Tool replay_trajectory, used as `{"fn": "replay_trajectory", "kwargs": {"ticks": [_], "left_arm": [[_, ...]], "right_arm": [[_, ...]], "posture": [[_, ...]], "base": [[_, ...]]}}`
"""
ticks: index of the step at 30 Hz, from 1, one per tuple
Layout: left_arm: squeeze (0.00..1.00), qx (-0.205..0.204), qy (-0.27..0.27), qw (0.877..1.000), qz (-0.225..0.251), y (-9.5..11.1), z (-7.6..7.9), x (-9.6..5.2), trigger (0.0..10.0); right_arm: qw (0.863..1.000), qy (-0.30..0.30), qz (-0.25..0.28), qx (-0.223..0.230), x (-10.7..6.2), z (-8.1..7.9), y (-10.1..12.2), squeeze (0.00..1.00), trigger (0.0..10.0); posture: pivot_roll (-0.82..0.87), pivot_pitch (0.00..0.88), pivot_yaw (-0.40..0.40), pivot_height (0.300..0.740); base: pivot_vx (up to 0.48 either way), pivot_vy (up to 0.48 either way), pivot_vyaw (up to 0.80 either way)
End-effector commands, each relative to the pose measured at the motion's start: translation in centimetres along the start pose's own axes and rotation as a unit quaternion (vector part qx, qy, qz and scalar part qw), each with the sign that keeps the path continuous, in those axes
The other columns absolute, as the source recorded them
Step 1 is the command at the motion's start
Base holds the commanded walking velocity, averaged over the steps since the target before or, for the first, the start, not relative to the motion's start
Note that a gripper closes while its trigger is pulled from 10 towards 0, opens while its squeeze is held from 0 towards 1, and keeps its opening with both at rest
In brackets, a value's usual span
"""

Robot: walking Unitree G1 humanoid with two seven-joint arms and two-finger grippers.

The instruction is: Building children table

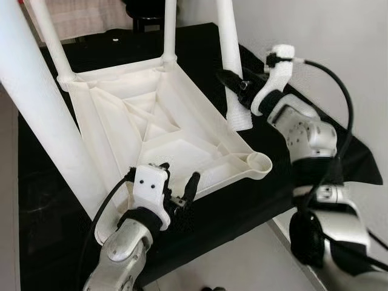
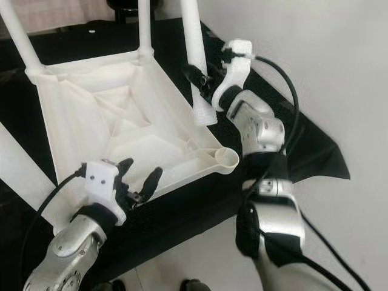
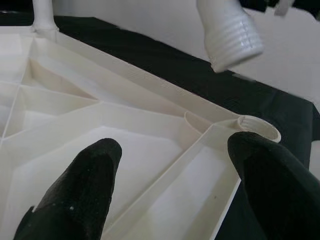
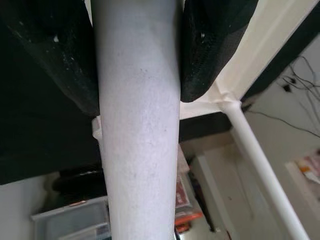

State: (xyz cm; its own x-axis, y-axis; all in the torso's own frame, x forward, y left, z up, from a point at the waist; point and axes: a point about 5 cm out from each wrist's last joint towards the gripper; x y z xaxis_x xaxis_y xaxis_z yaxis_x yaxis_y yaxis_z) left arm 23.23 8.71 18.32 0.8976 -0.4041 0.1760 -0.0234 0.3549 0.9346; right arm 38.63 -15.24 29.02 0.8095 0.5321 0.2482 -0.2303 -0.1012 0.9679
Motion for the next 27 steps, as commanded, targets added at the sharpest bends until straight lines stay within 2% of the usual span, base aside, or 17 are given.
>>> {"fn": "replay_trajectory", "kwargs": {"ticks": [1, 4, 8, 9, 11, 15, 19, 27], "left_arm": [[0.0, -0.014, -0.012, 1.0, -0.014, -0.4, 0.0, -0.1, 10.0], [0.0, -0.022, -0.024, 0.999, -0.011, -0.1, 0.0, 0.1, 10.0], [0.0, -0.027, -0.024, 0.999, -0.009, -0.1, 0.0, 0.2, 10.0], [0.0, -0.034, -0.026, 0.999, -0.009, -0.1, 0.0, 0.2, 10.0], [0.0, -0.034, -0.026, 0.999, -0.009, -0.1, 0.0, 0.2, 10.0], [0.0, -0.04, -0.028, 0.999, -0.005, 0.2, -0.3, 0.4, 10.0], [0.0, -0.034, -0.023, 0.999, -0.003, 0.4, -0.5, 0.5, 10.0], [0.0, -0.035, -0.002, 0.999, 0.022, 1.6, -1.4, 1.1, 10.0]], "right_arm": [[0.999, 0.011, 0.03, 0.006, -0.4, -0.2, 0.4, 0.0, 10.0], [0.998, 0.03, 0.042, 0.028, -0.9, -1.1, -0.5, 0.0, 10.0], [0.998, 0.036, 0.044, 0.033, -0.9, -1.6, -0.7, 0.0, 10.0], [0.997, 0.048, 0.044, 0.036, -1.3, -2.7, -1.1, 0.0, 10.0], [0.997, 0.048, 0.044, 0.036, -1.3, -2.7, -1.1, 0.0, 10.0], [0.996, 0.071, 0.038, 0.043, -1.7, -4.4, -2.1, 0.0, 10.0], [0.996, 0.075, 0.036, 0.043, -1.8, -4.7, -2.3, 0.0, 10.0], [0.996, 0.084, 0.025, 0.026, -2.1, -5.6, -2.9, 0.0, 10.0]], "posture": [[-0.12, 0.15, -0.047, 0.74], [-0.14, 0.137, -0.048, 0.74], [-0.14, 0.136, -0.049, 0.74], [-0.14, 0.128, -0.039, 0.74], [-0.14, 0.128, -0.039, 0.74], [-0.14, 0.119, -0.034, 0.74], [-0.14, 0.116, -0.035, 0.74], [-0.14, 0.106, -0.036, 0.74]], "base": [[0.0, -0.424, 0.0], [0.0, -0.469, 0.0], [0.0, -0.469, 0.0], [0.0, -0.469, 0.0], [0.0, -0.469, 0.0], [0.0, -0.469, 0.0], [0.0, -0.424, 0.0], [0.0, 0.0, 0.0]]}}
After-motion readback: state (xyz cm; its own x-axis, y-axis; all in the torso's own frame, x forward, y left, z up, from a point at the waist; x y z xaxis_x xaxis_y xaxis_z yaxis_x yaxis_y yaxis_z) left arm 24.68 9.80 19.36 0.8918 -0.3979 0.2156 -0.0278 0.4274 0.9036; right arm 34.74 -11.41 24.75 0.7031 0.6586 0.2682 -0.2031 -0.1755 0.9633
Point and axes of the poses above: a point about 5 cm out from each wrist's last joint towards the gripper, its own x axis pointing out of the wrist towards the gripper, its own y axis along the axis of the wrist's last joint, z = x × y, and after that the axes turned 13 degrees about -x, right-handed
